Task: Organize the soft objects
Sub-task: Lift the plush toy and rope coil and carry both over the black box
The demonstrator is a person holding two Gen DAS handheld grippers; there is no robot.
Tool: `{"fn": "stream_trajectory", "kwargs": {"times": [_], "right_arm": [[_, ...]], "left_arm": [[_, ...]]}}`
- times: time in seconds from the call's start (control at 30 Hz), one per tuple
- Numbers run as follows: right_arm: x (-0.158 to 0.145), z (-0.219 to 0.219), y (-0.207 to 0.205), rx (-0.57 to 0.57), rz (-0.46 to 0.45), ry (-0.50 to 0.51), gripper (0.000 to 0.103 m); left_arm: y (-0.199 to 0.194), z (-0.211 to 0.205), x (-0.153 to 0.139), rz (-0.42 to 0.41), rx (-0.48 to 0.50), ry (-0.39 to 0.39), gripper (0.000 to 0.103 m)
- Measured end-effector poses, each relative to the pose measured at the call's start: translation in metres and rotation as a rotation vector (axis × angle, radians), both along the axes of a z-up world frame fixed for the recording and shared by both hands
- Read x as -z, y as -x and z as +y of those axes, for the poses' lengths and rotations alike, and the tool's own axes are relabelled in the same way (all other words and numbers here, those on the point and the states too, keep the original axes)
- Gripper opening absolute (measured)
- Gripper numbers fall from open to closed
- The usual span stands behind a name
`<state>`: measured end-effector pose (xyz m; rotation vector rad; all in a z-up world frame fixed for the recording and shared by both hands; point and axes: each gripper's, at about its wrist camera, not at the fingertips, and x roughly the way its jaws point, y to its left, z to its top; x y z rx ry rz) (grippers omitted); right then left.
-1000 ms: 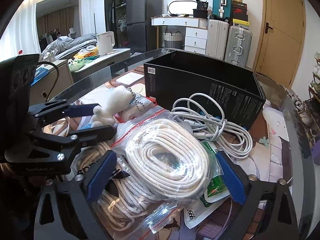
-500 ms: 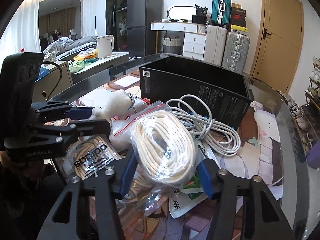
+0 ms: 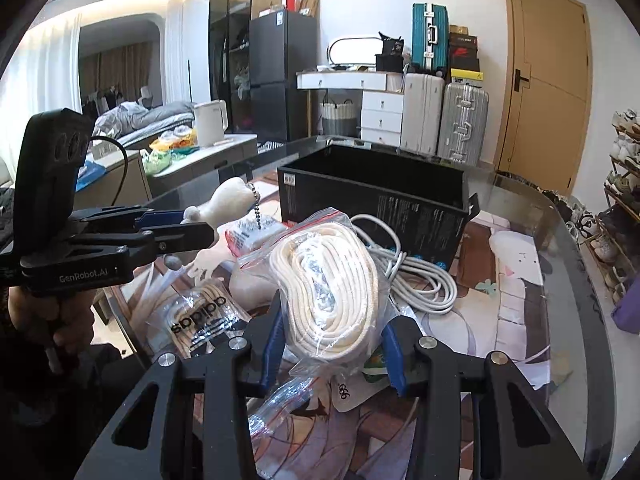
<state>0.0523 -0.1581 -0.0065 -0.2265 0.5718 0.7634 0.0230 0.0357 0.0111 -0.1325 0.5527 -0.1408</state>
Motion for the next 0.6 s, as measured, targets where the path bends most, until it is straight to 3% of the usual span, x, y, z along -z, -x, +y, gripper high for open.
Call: {"fn": "stream_trajectory", "kwargs": {"times": [0.6], "right_arm": [[-0.059,-0.024,-0.004,0.069,-0.052,-0.119,0.042]], "left_arm": [[-0.015,0.002,-0.049,-0.095,-0.019,-0.055,0.034]]}}
